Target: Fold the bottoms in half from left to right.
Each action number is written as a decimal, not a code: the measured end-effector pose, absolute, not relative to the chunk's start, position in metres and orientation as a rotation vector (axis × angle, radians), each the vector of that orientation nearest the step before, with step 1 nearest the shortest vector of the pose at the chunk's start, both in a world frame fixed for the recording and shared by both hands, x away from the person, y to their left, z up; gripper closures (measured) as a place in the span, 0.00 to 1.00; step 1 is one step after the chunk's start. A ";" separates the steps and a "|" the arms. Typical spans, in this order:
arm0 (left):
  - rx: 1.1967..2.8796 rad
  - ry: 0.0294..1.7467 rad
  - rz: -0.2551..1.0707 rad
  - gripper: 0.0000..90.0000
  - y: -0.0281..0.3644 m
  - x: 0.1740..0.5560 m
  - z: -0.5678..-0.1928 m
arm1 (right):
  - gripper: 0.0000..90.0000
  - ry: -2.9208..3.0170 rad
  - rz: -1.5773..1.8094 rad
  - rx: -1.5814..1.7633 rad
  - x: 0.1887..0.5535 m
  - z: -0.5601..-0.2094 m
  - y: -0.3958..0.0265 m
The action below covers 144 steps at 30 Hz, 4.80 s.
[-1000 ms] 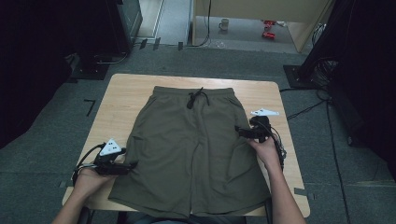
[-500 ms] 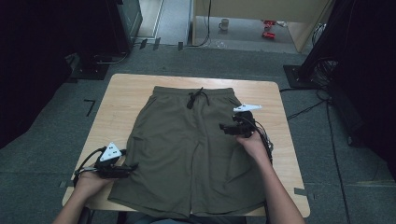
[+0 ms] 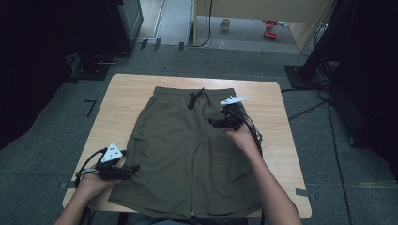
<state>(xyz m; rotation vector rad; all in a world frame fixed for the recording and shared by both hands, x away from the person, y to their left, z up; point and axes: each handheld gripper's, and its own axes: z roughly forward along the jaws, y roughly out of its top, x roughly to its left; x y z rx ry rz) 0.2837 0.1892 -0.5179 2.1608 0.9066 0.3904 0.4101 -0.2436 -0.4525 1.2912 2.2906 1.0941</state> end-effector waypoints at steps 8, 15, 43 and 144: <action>2.152 0.877 0.380 0.38 0.188 0.281 -0.517 | 0.33 2.293 1.110 1.322 0.424 -0.453 -0.233; 2.155 0.885 0.374 0.48 0.187 0.280 -0.515 | 0.33 2.301 1.140 1.339 0.437 -0.455 -0.222; 2.164 0.898 0.351 0.50 0.187 0.281 -0.513 | 0.43 2.363 1.157 1.260 0.464 -0.466 -0.153; 2.007 0.949 0.274 0.98 0.183 0.265 -0.455 | 1.00 2.305 1.252 1.339 0.530 -0.473 0.005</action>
